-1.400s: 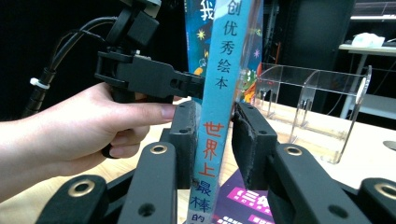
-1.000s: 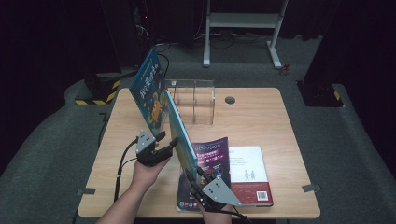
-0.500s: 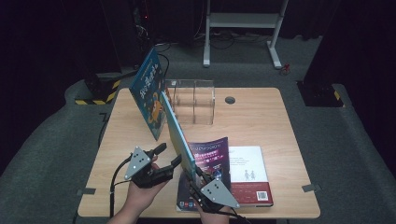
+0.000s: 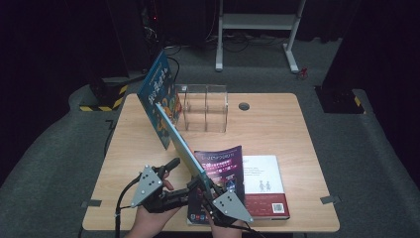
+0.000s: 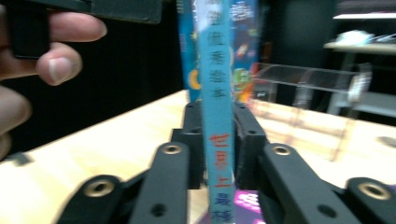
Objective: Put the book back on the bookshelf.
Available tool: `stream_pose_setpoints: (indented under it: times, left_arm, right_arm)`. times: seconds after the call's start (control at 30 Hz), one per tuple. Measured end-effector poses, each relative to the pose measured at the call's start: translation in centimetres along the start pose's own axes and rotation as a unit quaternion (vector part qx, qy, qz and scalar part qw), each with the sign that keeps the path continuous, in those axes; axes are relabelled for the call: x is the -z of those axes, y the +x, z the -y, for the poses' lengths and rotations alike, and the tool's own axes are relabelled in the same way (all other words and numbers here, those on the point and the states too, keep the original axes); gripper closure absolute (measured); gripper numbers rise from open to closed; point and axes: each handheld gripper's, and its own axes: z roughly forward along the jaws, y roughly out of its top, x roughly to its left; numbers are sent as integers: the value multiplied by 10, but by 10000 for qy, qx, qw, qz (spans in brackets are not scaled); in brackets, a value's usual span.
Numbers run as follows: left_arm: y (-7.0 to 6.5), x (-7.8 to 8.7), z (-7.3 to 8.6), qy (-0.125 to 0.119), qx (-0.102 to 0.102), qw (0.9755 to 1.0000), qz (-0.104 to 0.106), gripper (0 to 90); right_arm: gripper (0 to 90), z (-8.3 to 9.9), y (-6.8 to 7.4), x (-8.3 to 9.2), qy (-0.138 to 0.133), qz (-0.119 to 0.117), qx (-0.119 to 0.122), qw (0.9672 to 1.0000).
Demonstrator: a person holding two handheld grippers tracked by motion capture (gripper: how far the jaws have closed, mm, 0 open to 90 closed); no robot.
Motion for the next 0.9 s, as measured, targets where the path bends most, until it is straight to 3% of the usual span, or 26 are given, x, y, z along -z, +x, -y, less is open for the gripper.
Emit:
stream_pose_setpoints:
  times: [0.03,0.1,0.23,0.67,0.9]
  left_arm:
    - [1,-1,1,-2,27,10000,29,204]
    - [4,-7,2,91,89,9999,-18,218]
    - [3,-11,3,137,123,9998,49,220]
    - [-5,-13,-1,67,113,9997,187,218]
    - [-18,-16,-5,26,75,9997,233,195]
  right_arm:
    - [795,0,0,0,13,-15,10,10000]
    - [811,0,4,1,38,176,81,9998]
    - [811,1,0,2,30,420,-227,9989]
    - [810,0,0,-1,-79,521,-369,9979]
    - [809,1,4,-2,-137,528,-219,9983]
